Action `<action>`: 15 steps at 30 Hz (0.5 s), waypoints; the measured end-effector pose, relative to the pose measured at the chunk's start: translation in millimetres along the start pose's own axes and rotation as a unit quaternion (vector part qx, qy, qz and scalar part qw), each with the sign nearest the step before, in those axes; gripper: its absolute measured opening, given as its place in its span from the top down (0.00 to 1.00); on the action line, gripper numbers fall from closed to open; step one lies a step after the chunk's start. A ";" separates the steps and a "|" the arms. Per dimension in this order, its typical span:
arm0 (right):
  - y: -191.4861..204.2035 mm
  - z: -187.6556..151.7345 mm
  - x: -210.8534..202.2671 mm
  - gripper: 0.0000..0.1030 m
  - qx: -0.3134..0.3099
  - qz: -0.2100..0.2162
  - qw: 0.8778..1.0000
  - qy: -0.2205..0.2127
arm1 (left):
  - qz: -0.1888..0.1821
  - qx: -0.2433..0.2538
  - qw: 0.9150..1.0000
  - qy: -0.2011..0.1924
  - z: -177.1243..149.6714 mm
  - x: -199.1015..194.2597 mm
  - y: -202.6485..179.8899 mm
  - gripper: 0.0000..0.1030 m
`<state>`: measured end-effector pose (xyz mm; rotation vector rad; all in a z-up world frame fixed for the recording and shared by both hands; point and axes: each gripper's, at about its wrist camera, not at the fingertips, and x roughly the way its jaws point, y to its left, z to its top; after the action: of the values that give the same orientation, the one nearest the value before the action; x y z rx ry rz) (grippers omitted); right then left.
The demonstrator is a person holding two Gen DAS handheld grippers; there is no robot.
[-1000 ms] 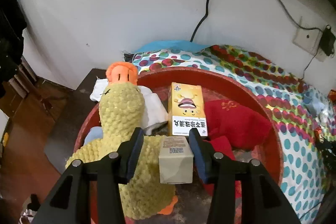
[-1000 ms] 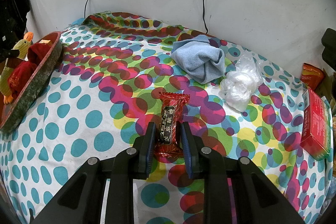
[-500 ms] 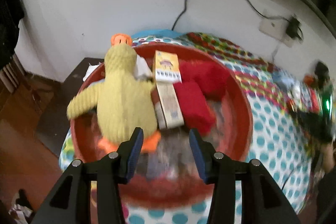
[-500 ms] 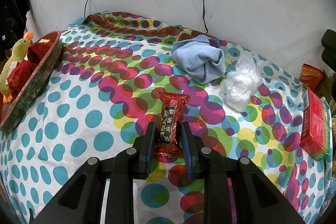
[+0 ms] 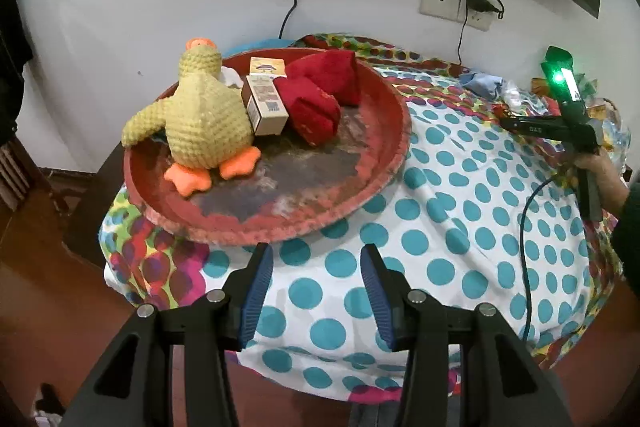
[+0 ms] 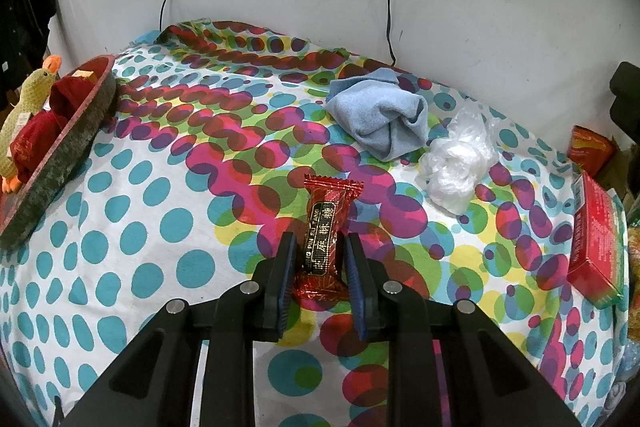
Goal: Organize objects
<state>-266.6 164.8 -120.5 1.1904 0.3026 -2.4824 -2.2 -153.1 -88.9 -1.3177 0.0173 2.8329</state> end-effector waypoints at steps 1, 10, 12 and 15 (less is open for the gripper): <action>1.5 0.7 -0.1 0.78 -0.005 -0.006 1.000 -0.001 | 0.000 0.004 1.000 -0.002 -3.1 0.2 -0.8 0.55; -0.4 1.3 -3.2 0.79 -0.024 -0.045 0.999 -0.002 | 0.035 0.086 0.995 -0.031 -24.6 -2.9 -16.7 0.55; 4.7 5.1 0.7 0.79 -0.012 -0.053 0.999 0.001 | 0.043 0.103 0.993 -0.044 -26.9 -7.9 -21.1 0.55; 4.3 5.5 -5.1 0.80 0.004 -0.067 0.998 0.012 | 0.032 0.109 0.992 -0.046 -28.4 -11.5 -22.1 0.55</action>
<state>-265.8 160.2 -113.2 1.2414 0.3922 -2.5875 27.4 -131.6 -98.5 -1.1600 0.3613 2.8408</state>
